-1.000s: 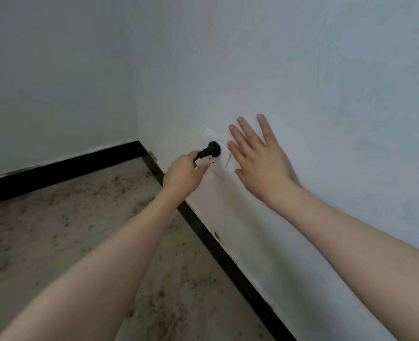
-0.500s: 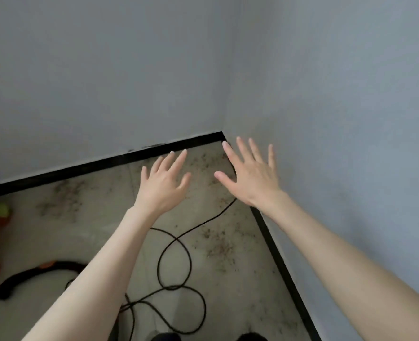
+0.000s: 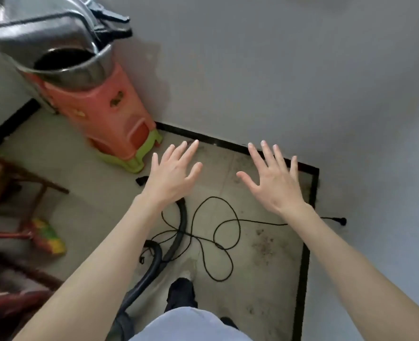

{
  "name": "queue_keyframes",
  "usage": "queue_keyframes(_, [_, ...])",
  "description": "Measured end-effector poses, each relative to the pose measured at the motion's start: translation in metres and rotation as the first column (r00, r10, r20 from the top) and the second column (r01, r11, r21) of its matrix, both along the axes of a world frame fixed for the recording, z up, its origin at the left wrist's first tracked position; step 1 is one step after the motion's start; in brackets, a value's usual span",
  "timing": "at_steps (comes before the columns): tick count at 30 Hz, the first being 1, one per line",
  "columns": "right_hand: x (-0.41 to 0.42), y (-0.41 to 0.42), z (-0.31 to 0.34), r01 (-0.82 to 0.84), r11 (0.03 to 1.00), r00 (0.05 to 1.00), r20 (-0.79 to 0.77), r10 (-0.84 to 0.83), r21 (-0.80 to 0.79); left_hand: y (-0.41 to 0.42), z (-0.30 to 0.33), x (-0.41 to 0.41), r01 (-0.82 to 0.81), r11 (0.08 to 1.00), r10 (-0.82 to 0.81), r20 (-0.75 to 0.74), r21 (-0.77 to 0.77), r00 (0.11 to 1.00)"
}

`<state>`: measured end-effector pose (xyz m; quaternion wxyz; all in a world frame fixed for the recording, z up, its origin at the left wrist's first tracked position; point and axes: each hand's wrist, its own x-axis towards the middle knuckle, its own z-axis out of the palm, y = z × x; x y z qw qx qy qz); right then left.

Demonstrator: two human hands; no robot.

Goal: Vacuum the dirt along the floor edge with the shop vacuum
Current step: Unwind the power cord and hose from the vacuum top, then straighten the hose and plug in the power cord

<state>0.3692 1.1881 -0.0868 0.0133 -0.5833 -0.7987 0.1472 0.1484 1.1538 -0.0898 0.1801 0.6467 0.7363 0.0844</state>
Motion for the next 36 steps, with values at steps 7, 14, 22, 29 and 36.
queue_keyframes(7, [-0.069,-0.059,0.007,-0.309,0.949,0.95,0.038,0.311,-0.064,-0.136,0.009,-0.056,-0.344,0.937,0.346,0.027,-0.059,0.938])
queue_keyframes(14, [-0.159,-0.099,-0.031,-0.512,0.847,0.85,0.062,0.524,-0.145,-0.236,-0.03,-0.117,-0.541,0.823,0.551,0.012,-0.174,0.835])
queue_keyframes(22, [-0.254,-0.106,-0.177,-0.525,0.792,0.809,0.105,0.578,-0.31,-0.265,-0.182,-0.166,-0.484,0.764,0.549,0.036,-0.428,0.835])
queue_keyframes(29, [-0.286,-0.11,-0.37,-0.497,0.733,0.792,0.103,0.602,-0.465,-0.264,-0.368,-0.173,-0.408,0.702,0.496,-0.011,-0.584,0.868])
queue_keyframes(36, [-0.271,-0.113,-0.577,-0.285,0.751,0.925,0.034,0.379,-0.595,-0.231,-0.555,-0.139,-0.36,0.649,0.404,-0.098,-0.67,0.909])
